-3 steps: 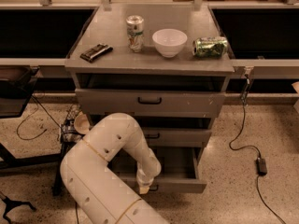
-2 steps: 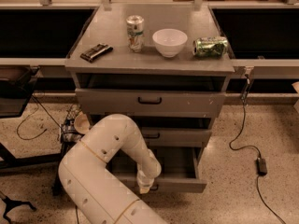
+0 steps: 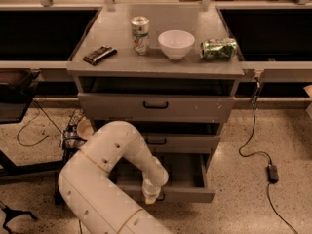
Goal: Open bottom drawer
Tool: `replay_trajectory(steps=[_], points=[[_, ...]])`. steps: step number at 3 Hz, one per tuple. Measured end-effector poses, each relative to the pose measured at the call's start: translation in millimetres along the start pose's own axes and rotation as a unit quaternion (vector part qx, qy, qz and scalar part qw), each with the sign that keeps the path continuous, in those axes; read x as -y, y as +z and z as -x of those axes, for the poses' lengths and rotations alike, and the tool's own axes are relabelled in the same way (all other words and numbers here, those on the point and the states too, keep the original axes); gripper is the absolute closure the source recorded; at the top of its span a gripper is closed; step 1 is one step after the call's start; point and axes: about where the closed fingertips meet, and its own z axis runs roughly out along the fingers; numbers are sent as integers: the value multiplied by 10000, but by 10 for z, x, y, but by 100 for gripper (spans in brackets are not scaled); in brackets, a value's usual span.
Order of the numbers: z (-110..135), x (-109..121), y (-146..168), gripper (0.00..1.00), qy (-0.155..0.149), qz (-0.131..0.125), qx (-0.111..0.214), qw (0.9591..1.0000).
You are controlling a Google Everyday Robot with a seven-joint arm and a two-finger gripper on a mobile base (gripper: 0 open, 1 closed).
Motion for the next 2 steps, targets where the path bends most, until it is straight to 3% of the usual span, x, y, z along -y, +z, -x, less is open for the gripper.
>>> replay_trajectory(steps=[1, 2], points=[[-4, -124, 4, 18, -42, 219, -18, 9997], [-2, -348, 28, 0, -102, 652, -39, 9978]])
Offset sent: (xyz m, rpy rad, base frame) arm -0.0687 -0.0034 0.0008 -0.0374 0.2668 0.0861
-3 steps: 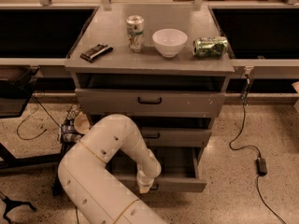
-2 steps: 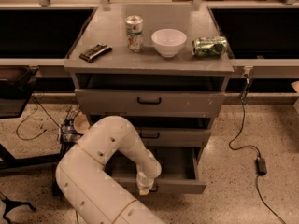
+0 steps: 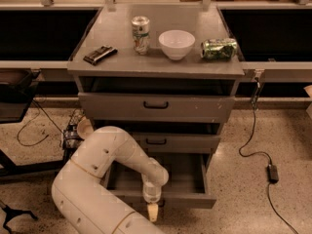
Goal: Open bottom drawer
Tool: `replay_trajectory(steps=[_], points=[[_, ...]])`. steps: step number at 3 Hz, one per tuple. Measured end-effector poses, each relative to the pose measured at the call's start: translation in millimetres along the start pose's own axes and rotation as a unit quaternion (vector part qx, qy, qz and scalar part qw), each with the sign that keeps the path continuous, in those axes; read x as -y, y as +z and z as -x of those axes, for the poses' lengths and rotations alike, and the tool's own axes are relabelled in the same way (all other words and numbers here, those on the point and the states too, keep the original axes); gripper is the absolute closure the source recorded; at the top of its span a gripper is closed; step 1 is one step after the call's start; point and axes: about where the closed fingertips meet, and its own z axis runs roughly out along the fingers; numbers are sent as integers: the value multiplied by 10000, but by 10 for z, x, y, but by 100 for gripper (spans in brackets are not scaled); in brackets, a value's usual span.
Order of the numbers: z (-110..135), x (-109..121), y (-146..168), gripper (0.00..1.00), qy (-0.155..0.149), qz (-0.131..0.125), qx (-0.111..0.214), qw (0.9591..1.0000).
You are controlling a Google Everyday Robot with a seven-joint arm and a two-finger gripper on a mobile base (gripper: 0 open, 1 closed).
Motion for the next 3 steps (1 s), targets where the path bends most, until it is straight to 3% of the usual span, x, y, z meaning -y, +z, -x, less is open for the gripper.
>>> replay_trajectory(steps=[1, 2, 3], points=[[2, -2, -13, 0, 0, 0, 0, 10000], [10, -258, -29, 0, -151, 614, -156, 9979], [-6, -338, -68, 0, -208, 832, -257, 9960]])
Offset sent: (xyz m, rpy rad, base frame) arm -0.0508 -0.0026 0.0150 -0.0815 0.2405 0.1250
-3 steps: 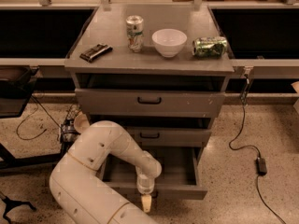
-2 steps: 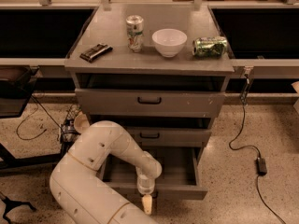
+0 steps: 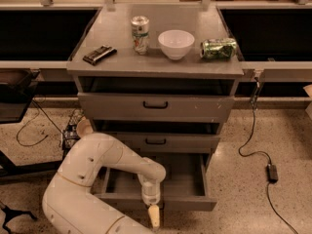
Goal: Open bottom drawer
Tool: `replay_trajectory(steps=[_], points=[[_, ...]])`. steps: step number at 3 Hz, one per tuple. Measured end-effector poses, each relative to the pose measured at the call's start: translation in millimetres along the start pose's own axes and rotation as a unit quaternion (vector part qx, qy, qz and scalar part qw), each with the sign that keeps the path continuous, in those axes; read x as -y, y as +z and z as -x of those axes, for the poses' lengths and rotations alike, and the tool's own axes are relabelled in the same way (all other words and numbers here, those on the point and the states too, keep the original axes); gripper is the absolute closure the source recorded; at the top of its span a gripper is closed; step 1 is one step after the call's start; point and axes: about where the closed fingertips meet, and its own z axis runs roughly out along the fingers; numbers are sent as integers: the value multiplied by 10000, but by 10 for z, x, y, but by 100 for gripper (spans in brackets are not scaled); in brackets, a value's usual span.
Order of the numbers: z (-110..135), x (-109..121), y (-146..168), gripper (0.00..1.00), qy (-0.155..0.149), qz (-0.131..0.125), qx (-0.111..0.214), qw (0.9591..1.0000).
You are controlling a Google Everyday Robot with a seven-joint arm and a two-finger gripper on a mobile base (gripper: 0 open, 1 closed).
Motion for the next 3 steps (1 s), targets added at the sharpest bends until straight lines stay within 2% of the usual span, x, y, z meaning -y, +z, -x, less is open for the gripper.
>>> replay_trajectory(steps=[1, 2, 3], points=[[-41, -216, -118, 0, -74, 348, -300, 9989], [-98, -454, -240, 0, -168, 813, -683, 9942], [-122, -564, -282, 0, -284, 1247, -955, 9872]])
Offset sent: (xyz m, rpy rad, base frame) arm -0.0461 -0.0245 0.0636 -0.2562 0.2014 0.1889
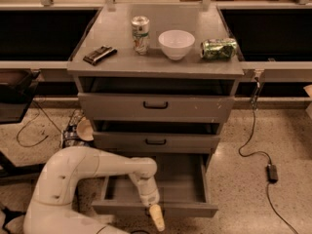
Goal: Open bottom drawer
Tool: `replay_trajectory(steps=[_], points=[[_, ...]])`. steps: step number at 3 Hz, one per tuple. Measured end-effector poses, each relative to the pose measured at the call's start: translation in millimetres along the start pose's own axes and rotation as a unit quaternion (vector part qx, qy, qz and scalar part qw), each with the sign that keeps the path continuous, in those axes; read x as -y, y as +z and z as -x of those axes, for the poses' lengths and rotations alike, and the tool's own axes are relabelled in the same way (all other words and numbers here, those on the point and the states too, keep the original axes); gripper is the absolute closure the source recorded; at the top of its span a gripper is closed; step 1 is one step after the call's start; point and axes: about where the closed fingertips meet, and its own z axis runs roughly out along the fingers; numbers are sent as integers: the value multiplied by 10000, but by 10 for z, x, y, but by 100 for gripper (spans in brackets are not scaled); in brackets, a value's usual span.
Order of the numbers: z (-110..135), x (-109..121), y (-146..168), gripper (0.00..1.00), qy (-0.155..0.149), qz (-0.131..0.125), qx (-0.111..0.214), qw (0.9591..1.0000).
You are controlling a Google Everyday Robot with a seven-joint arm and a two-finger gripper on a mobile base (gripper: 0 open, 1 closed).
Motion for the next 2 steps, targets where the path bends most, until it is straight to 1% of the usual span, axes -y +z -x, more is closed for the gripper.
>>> replay_trajectory(steps=[2], points=[[51, -23, -39, 0, -145, 265, -167, 9994]])
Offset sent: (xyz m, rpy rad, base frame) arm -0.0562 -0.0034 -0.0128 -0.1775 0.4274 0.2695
